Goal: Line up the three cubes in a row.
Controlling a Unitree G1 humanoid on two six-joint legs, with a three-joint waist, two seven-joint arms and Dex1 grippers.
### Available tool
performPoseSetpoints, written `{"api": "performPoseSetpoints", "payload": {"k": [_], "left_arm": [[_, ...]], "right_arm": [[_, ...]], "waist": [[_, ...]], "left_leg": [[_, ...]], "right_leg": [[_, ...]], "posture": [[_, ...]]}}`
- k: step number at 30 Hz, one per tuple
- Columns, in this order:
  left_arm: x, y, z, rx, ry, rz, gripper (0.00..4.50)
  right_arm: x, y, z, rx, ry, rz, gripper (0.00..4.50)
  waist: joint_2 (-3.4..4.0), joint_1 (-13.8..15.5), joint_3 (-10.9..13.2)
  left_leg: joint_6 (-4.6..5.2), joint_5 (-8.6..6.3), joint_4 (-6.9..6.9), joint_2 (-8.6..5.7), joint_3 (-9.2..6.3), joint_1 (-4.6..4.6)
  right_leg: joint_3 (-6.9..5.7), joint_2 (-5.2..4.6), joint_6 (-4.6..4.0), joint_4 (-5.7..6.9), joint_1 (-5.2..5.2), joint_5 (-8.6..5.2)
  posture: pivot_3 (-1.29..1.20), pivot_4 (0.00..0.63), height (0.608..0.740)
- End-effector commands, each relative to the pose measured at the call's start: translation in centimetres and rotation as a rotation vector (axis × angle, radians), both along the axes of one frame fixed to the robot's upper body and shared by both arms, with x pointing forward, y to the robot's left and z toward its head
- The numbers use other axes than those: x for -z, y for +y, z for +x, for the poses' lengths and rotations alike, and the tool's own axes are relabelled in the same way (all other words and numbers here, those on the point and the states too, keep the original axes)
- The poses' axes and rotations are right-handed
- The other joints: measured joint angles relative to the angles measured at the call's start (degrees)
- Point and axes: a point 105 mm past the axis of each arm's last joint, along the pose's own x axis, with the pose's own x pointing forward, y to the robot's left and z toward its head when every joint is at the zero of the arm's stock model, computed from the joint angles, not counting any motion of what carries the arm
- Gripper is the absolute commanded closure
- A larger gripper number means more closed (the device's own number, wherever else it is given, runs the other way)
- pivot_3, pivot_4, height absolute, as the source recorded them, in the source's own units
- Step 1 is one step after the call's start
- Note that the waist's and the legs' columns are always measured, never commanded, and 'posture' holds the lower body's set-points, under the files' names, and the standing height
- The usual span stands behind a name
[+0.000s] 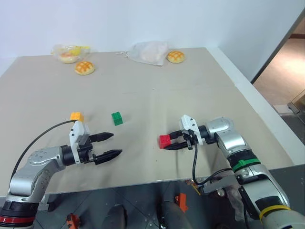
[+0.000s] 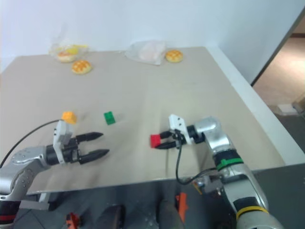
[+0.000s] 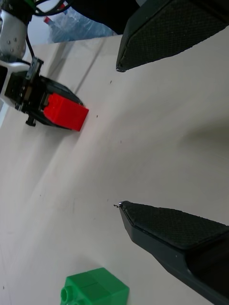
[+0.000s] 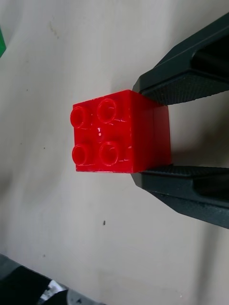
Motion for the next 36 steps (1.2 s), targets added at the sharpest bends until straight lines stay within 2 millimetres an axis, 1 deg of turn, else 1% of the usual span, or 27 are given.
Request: {"api": "performPoseSetpoints", "payload": {"k": [1,4,6,9,16,18,20,22,25,26,30,35,36], "left_arm": [[-1.1,0.3,-0.4,-0.007,-0.04,0.01,0.0],[-1.1,0.3,-0.5,-0.009,-0.039,0.012,0.0],[-1.1,0.2,-0.4,-0.01,-0.038,0.011,0.0],[-1.0,0.0,-0.4,-0.008,-0.037,0.009,0.0],[-1.0,-0.4,-0.2,0.001,-0.039,0.003,0.0],[-1.0,-0.5,-0.1,0.002,-0.041,0.001,0.0],[-1.0,-0.6,0.0,-0.001,-0.042,0.001,0.0],[-0.9,-0.7,0.1,-0.012,-0.045,0.003,0.0],[-0.6,-0.5,0.2,-0.04,-0.039,0.005,0.0],[-0.3,-0.3,0.4,-0.061,-0.034,0.01,0.0],[0.2,0.1,0.7,-0.113,-0.012,-0.004,0.0],[0.5,0.5,0.8,-0.144,0.002,-0.007,0.0],[0.6,1.0,1.2,-0.176,0.006,-0.007,0.0]], "right_arm": [[-0.3,-2.5,1.1,0.037,-0.042,-0.079,3.28],[-0.6,-3.0,1.4,0.036,-0.05,-0.084,3.28],[-0.6,-3.2,1.4,0.035,-0.053,-0.089,3.28],[-0.7,-3.4,1.5,0.042,-0.054,-0.087,3.28],[-0.6,-3.4,1.3,0.036,-0.034,-0.088,3.28],[-0.5,-3.2,1.6,0.059,-0.014,-0.084,3.28],[-0.5,-3.1,1.9,0.086,0.002,-0.075,2.24],[-0.6,-3.0,2.0,0.095,0.008,-0.072,1.58],[-0.7,-2.9,2.7,0.136,-0.034,-0.075,0.6],[-0.7,-3.1,2.5,0.13,-0.029,-0.087,0.23],[-1.0,-3.9,2.0,0.112,-0.025,-0.108,0.23],[-2.3,-5.1,2.1,0.124,-0.068,-0.118,0.23],[-3.6,-5.6,2.2,0.133,-0.109,-0.112,0.23]], "waist": [[0.0,0.06,0.0],[0.0,0.37,0.0],[0.0,0.45,0.0],[0.0,0.47,0.0],[0.0,0.53,0.0],[0.0,0.53,0.0],[0.0,0.55,0.0],[-0.01,0.5,-0.01],[-0.01,0.31,0.0],[-0.01,0.25,0.0],[0.0,0.26,0.0],[0.0,0.3,0.0],[0.0,0.23,0.0]], "left_leg": [[-0.01,0.01,0.01,0.0,0.0,0.03],[-0.09,0.11,0.09,-0.04,0.0,0.03],[-0.29,0.25,0.11,-0.09,0.0,0.03],[-0.33,0.3,0.13,-0.15,0.01,0.02],[-0.34,0.31,0.13,-0.16,0.01,0.01],[-0.34,0.31,0.13,-0.16,0.01,0.01],[-0.34,0.31,0.13,-0.16,0.01,0.01],[-0.34,0.31,0.13,-0.16,0.01,0.0],[-0.33,0.33,0.13,-0.11,0.01,0.05],[-0.34,0.37,0.13,-0.09,0.01,0.07],[-0.37,0.55,0.12,-0.03,0.01,0.07],[-0.4,0.56,0.11,-0.07,0.01,-0.09],[-0.41,0.55,0.08,-0.07,0.01,-0.1]], "right_leg": [[0.0,0.0,0.0,0.0,0.03,0.02],[0.08,0.0,-0.2,0.0,0.11,-0.05],[0.2,0.0,-0.17,-0.01,0.17,-0.02],[0.33,0.0,-0.13,-0.01,0.19,0.0],[0.35,0.01,-0.1,-0.01,0.19,0.03],[0.35,0.01,-0.11,-0.01,0.19,0.03],[0.36,0.01,-0.11,-0.01,0.19,0.04],[0.36,0.02,-0.12,-0.01,0.17,0.05],[0.38,0.09,-0.14,-0.01,0.18,0.08],[0.39,0.12,-0.15,-0.01,0.18,0.11],[0.47,0.27,-0.19,0.0,0.18,0.13],[0.63,0.3,-0.17,-0.01,0.11,0.14],[0.65,0.31,-0.16,-0.01,0.09,0.13]], "posture": [[0.0,0.15,0.74],[0.0,0.15,0.74],[0.0,0.15,0.74],[0.0,0.15,0.74],[0.0,0.15,0.74],[0.0,0.15,0.74],[0.0,0.15,0.74],[0.0,0.15,0.74],[0.0,0.15,0.74],[0.0,0.15,0.74],[0.0,0.15,0.74],[0.0,0.15,0.74],[0.0,0.15,0.74]]}}
